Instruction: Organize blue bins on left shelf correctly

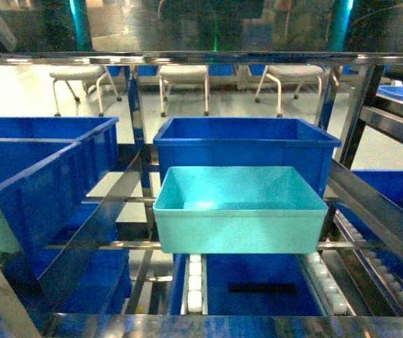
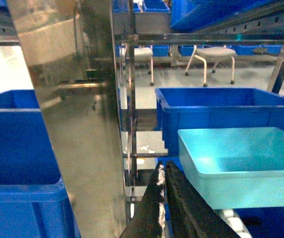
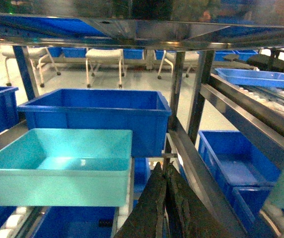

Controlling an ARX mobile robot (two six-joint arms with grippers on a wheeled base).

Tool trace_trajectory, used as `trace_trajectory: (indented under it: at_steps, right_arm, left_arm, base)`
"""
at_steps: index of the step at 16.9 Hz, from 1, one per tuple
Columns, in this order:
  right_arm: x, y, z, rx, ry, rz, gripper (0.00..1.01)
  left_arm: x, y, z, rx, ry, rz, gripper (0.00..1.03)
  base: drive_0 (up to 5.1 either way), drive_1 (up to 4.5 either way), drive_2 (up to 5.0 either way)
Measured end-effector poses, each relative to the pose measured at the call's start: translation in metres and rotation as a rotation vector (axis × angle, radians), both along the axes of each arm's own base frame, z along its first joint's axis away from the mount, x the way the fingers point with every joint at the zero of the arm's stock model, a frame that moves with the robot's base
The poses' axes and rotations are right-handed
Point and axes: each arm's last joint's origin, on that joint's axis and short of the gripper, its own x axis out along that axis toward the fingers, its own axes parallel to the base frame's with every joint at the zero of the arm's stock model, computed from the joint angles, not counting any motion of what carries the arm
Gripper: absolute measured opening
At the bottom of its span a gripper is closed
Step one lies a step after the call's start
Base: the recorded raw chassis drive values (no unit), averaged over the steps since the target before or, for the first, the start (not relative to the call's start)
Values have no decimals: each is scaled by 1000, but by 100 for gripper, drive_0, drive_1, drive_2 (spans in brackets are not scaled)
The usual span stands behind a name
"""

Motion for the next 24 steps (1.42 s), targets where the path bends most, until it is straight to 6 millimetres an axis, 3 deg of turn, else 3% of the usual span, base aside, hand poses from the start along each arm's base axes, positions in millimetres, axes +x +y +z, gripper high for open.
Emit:
trace_trajectory:
  at_steps: [7, 24]
  right_arm:
    - [-40, -21, 20, 1, -14, -12, 2]
    - [-75, -21, 27, 1, -32, -10, 2]
  left_arm:
    - [-41, 24, 22, -6, -17, 11, 2]
    - [-78, 23, 35, -6, -62, 0, 2]
  base:
    - [0, 0, 0]
    - [0, 0, 0]
